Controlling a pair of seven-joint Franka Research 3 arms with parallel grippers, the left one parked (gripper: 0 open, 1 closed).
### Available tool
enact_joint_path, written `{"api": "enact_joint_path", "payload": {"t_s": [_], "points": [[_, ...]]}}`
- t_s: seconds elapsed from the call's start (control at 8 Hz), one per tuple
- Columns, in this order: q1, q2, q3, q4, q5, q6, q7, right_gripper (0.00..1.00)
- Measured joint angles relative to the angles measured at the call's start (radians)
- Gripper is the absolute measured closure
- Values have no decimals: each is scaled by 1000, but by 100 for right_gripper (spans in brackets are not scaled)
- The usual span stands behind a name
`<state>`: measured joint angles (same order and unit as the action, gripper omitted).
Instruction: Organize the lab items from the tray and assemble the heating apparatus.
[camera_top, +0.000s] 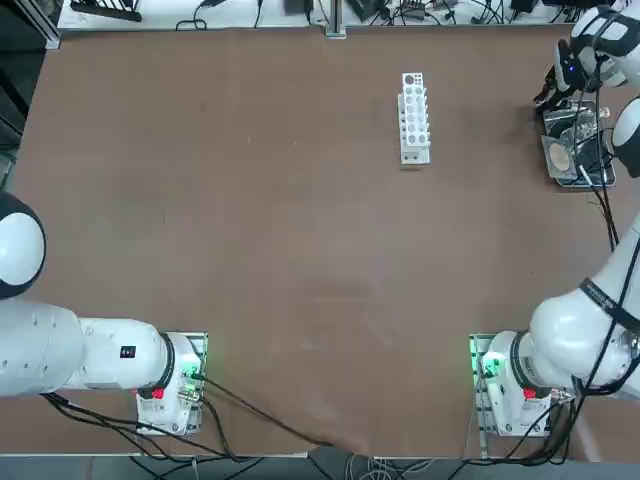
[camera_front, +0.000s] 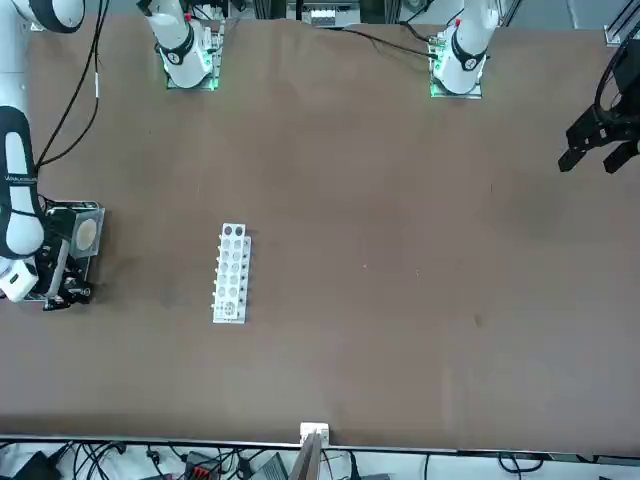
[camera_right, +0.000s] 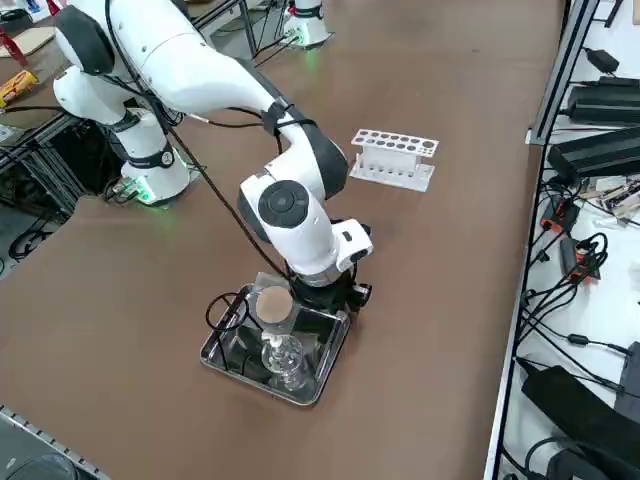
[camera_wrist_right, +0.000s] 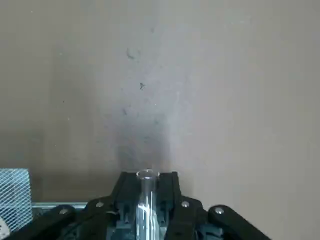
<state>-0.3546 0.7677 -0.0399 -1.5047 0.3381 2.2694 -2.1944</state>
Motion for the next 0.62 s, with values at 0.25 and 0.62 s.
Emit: {"api": "enact_joint_path", "payload": {"t_s": [0.25,0.62], "points": [[4,-3,7,65,2,-63,46,78],[28,-22,15,249,5,-282,209,78]]}}
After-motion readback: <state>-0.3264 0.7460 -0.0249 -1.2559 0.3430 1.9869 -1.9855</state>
